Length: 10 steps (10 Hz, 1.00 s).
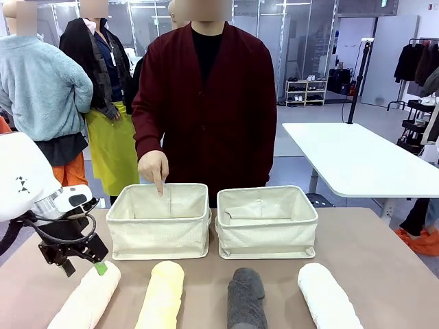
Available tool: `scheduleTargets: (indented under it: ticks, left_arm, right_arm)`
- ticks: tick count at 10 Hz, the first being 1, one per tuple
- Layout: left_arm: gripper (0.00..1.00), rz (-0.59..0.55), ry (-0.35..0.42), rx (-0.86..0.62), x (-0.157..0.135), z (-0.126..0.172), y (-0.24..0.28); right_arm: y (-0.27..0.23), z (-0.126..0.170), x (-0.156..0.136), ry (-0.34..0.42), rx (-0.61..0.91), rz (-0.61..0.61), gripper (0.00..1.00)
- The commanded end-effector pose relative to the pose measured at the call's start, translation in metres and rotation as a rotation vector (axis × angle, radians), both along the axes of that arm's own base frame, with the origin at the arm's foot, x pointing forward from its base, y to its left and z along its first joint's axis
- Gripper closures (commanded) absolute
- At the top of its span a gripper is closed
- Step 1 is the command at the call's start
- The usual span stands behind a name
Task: Divide the towels into two baskets.
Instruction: Pick up one hotel-folded towel and place it in the Fabric basket indicated by the person.
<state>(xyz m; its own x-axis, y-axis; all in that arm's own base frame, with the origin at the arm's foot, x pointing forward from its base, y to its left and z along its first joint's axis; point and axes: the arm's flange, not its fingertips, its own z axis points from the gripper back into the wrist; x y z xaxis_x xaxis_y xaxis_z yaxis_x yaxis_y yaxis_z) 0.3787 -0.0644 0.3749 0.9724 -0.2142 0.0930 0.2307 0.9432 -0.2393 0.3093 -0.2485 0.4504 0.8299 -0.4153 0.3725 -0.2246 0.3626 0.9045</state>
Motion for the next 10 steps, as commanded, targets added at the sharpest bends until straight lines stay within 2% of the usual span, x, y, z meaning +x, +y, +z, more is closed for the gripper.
scheduleTargets:
  ticks: [1,4,8,9,10]
  left_arm:
    - [0.00,0.026,0.018,0.042,-0.038,-0.032,-0.001]
    - [0.00,0.030,0.056,0.052,-0.044,-0.048,0.002]
    - [0.02,-0.028,0.159,0.014,-0.050,-0.058,-0.002]
    - [0.35,-0.032,0.159,0.020,-0.051,-0.059,-0.003]
    - [0.60,-0.037,0.159,0.023,-0.052,-0.061,-0.005]
  right_arm:
    - [0.000,0.003,-0.002,-0.010,0.002,0.000,0.00]
    - [0.000,0.003,-0.002,-0.010,0.002,0.000,0.00]
    - [0.000,0.003,-0.002,-0.010,0.002,0.000,0.00]
    - [0.000,0.003,-0.002,-0.010,0.002,0.000,0.00]
    - [0.000,0.003,-0.002,-0.010,0.002,0.000,0.00]
